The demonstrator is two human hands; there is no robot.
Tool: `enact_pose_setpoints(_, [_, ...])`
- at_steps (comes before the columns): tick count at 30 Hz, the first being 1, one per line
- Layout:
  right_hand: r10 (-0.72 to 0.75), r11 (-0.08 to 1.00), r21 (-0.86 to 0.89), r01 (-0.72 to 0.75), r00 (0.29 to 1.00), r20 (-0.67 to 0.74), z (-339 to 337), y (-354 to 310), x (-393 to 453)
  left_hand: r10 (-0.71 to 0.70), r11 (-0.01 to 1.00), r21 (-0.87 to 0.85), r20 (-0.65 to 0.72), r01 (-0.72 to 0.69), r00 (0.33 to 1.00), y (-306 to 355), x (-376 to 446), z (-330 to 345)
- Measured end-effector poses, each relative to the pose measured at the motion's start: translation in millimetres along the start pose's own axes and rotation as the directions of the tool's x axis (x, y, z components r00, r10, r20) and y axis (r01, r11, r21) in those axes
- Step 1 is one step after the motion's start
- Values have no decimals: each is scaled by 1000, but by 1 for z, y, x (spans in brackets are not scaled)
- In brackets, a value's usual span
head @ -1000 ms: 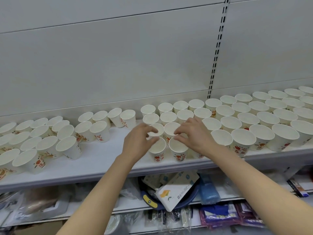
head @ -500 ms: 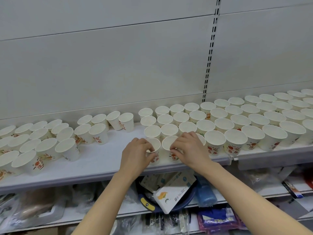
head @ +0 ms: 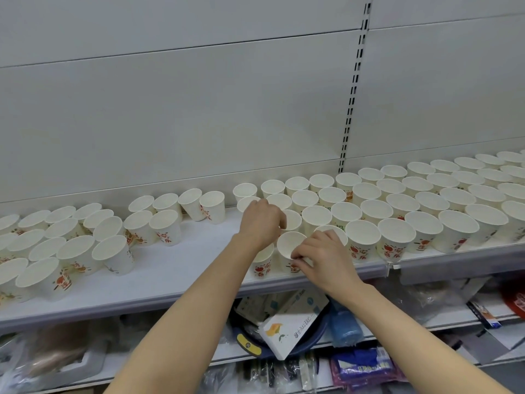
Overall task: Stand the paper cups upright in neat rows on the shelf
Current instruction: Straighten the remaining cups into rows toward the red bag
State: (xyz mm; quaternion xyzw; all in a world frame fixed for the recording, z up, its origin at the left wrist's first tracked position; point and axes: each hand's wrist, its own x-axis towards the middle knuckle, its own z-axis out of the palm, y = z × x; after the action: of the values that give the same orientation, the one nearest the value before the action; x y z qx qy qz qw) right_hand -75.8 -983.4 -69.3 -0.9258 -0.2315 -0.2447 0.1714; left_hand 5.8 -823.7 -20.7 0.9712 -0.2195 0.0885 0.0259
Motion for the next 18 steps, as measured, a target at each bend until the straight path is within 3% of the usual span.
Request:
enact_pose_setpoints(7, [13,1000,-14,-13,1000,-12,0,2,2,-43,981,-193,-38,35,998,-4,-7,5])
enact_pose_setpoints(12, [17,1000,-3,-17,996,-86,1,6,-1,-161,942,-324,-224,82,961,-14,-61,-4])
enact_pose_setpoints(18, [-52,998,-42,48,993,-104,7,9,-8,-167,953,-272,-109,132,980,-17,-106,19])
